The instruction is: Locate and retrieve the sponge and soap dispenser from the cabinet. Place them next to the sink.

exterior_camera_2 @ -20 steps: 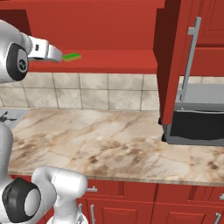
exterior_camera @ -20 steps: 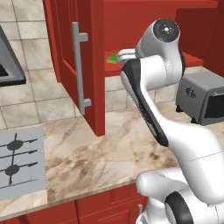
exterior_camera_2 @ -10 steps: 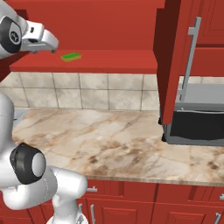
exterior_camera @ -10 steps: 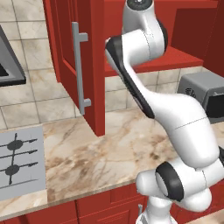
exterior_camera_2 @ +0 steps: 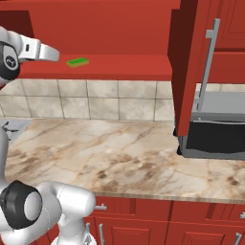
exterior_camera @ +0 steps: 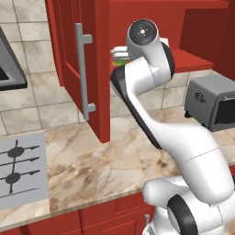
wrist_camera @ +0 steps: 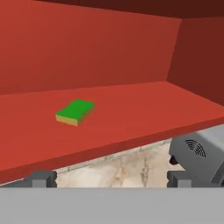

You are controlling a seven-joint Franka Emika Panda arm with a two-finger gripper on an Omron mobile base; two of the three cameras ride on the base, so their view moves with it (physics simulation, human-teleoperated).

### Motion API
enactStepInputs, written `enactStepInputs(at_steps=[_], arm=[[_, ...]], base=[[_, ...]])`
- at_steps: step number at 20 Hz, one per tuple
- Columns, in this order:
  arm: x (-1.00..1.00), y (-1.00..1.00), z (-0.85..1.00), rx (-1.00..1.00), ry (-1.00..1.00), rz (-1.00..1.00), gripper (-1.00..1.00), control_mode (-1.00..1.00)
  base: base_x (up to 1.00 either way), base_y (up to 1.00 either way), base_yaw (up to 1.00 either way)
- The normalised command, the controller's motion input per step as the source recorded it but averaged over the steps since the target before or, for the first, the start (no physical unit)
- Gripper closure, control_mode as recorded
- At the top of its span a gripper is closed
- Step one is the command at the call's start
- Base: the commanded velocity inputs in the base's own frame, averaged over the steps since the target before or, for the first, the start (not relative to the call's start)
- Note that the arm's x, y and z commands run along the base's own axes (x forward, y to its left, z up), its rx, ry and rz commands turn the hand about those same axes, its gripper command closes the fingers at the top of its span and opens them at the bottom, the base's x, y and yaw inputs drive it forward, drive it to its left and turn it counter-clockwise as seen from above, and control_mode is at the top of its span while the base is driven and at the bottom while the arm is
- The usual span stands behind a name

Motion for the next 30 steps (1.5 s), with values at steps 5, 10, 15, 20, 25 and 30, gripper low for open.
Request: enactStepInputs(at_steps=[5, 10, 15, 20, 25, 30], arm=[[0.27, -0.26, -0.01, 0.03, 0.00, -0.06, -1.00, -1.00], [0.30, 0.04, 0.20, -0.06, 0.19, -0.02, -1.00, -1.00], [0.21, 0.06, 0.12, -0.08, 0.16, -0.04, -1.00, -1.00], [0.05, 0.04, -0.06, 0.01, -0.02, -0.02, -1.00, -1.00], [0.02, 0.03, -0.18, 0.06, -0.09, -0.02, -1.00, -1.00], [0.10, 0.01, -0.25, 0.02, -0.05, 0.00, -1.00, -1.00]], base=[[0.00, 0.00, 0.00], [0.00, 0.00, 0.00], [0.00, 0.00, 0.00], [0.00, 0.00, 0.00], [0.00, 0.00, 0.00], [0.00, 0.00, 0.00]])
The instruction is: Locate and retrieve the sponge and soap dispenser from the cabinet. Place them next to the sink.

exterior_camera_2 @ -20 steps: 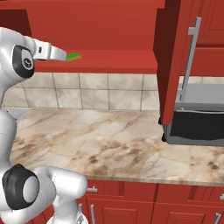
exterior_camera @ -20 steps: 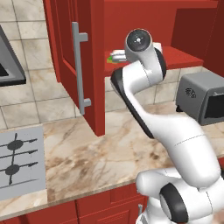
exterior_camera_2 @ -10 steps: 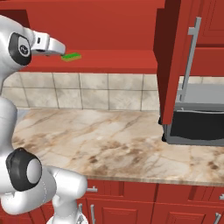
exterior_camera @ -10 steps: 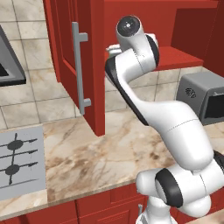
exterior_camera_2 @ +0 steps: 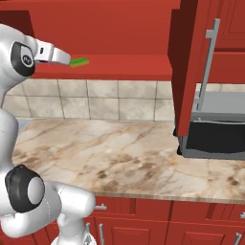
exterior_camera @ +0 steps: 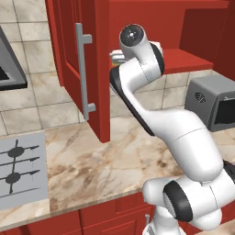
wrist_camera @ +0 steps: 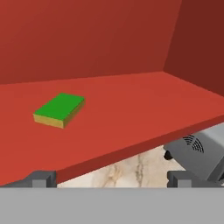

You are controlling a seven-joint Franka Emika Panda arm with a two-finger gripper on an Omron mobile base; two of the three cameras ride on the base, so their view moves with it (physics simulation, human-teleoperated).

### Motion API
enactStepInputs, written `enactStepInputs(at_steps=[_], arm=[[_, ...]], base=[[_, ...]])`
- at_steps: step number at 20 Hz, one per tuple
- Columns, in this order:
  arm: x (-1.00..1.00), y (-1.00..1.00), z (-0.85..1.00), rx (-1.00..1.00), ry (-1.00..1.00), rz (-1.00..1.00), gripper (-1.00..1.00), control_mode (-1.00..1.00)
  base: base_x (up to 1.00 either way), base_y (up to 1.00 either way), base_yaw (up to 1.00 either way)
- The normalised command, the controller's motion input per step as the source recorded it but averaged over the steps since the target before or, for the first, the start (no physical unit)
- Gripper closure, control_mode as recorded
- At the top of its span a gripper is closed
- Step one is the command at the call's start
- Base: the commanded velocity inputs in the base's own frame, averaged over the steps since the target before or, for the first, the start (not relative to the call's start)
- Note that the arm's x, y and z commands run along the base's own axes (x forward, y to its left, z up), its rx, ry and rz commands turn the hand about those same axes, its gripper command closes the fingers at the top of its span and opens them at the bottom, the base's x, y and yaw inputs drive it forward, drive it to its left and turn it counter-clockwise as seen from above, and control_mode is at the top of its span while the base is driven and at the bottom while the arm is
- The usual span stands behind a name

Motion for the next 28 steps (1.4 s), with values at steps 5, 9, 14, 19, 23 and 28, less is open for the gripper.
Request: enactStepInputs(at_steps=[5, 9, 14, 19, 23, 28], arm=[[0.24, 0.05, -0.02, -0.01, 0.04, 0.00, -1.00, -1.00], [0.31, 0.11, 0.00, 0.00, 0.04, 0.00, -1.00, -1.00], [0.30, 0.12, 0.00, 0.00, 0.01, 0.00, -1.00, -1.00], [0.21, 0.08, -0.06, 0.00, 0.00, 0.00, -1.00, -1.00], [0.17, 0.04, -0.14, 0.00, 0.00, 0.00, -1.00, -1.00], [0.24, 0.00, -0.12, 0.03, 0.00, -0.01, -1.00, -1.00]], base=[[0.00, 0.00, 0.00], [0.00, 0.00, 0.00], [0.00, 0.00, 0.00], [0.00, 0.00, 0.00], [0.00, 0.00, 0.00], [0.00, 0.00, 0.00]])
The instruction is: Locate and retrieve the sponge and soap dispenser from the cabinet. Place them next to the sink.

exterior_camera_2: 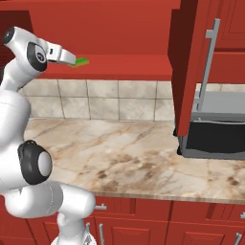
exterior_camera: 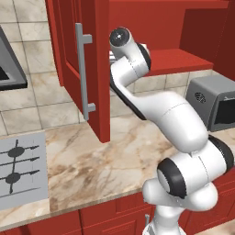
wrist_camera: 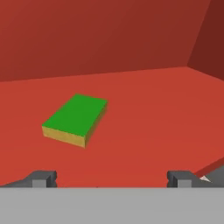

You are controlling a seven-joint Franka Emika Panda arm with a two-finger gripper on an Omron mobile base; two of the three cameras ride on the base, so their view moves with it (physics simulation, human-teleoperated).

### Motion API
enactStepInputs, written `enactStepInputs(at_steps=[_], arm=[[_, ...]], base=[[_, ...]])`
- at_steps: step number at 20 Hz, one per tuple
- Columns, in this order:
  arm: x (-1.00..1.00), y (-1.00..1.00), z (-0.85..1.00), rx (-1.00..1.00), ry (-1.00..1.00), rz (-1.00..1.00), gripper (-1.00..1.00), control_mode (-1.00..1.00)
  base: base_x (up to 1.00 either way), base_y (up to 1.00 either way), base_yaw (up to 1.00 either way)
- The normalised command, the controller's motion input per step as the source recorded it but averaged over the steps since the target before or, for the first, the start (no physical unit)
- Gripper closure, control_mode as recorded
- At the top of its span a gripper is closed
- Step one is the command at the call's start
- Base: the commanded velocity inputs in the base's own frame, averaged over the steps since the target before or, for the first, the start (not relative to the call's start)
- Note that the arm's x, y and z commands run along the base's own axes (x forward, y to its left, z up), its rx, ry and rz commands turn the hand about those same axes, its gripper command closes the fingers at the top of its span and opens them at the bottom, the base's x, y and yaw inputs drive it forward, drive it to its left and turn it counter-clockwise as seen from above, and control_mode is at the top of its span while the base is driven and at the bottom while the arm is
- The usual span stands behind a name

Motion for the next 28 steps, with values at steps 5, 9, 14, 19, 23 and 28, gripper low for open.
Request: enactStepInputs(at_steps=[5, 9, 14, 19, 23, 28], arm=[[0.34, 0.03, -0.02, 0.02, 0.00, -0.01, -1.00, -1.00], [0.33, 0.11, -0.04, 0.02, 0.00, -0.01, -1.00, -1.00], [0.28, 0.10, -0.01, 0.01, 0.00, 0.00, -1.00, -1.00], [0.27, 0.05, 0.00, 0.00, 0.05, 0.00, -1.00, -1.00], [0.26, 0.08, -0.01, 0.01, 0.03, -0.01, -1.00, -1.00], [0.15, 0.03, -0.07, 0.01, 0.02, -0.03, -1.00, -1.00]], base=[[0.00, 0.00, 0.00], [0.00, 0.00, 0.00], [0.00, 0.00, 0.00], [0.00, 0.00, 0.00], [0.00, 0.00, 0.00], [0.00, 0.00, 0.00]])
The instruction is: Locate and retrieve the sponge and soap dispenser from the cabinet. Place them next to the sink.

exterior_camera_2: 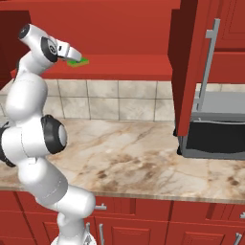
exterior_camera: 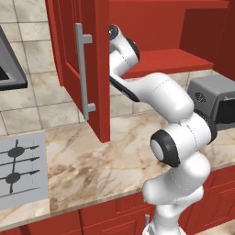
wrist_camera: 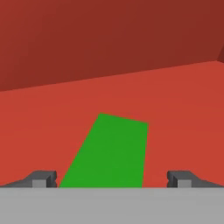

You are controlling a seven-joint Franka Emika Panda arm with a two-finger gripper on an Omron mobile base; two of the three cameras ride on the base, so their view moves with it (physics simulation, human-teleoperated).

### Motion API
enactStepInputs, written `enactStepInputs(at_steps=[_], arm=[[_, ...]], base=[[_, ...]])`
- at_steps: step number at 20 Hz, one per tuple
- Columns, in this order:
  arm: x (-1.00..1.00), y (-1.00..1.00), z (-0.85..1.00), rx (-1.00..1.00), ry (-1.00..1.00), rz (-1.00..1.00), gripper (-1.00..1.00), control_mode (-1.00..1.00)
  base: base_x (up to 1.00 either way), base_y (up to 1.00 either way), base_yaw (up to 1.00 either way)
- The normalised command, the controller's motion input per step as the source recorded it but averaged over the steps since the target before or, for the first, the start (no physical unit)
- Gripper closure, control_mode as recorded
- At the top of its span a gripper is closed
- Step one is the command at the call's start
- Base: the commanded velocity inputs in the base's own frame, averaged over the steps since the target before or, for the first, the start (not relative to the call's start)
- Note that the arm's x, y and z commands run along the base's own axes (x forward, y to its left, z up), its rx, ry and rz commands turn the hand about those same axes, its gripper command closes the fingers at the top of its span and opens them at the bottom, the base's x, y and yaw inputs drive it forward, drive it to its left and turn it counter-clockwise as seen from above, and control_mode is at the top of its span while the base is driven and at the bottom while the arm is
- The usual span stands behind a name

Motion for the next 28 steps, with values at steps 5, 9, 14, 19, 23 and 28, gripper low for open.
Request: enactStepInputs(at_steps=[5, 9, 14, 19, 23, 28], arm=[[0.05, -0.01, -0.10, 0.02, 0.01, -0.07, -1.00, -1.00], [0.00, -0.07, -0.08, 0.01, 0.02, -0.12, -1.00, -1.00], [0.07, 0.00, -0.03, 0.02, 0.00, -0.08, -1.00, -1.00], [0.23, 0.00, -0.02, 0.04, 0.00, -0.04, -1.00, -1.00], [0.35, 0.00, -0.07, 0.08, 0.01, -0.02, -1.00, -1.00], [0.38, 0.00, -0.17, 0.09, 0.04, 0.00, -1.00, -1.00]], base=[[0.00, 0.00, 0.00], [0.00, 0.00, 0.00], [0.00, 0.00, 0.00], [0.00, 0.00, 0.00], [0.00, 0.00, 0.00], [0.00, 0.00, 0.00]])
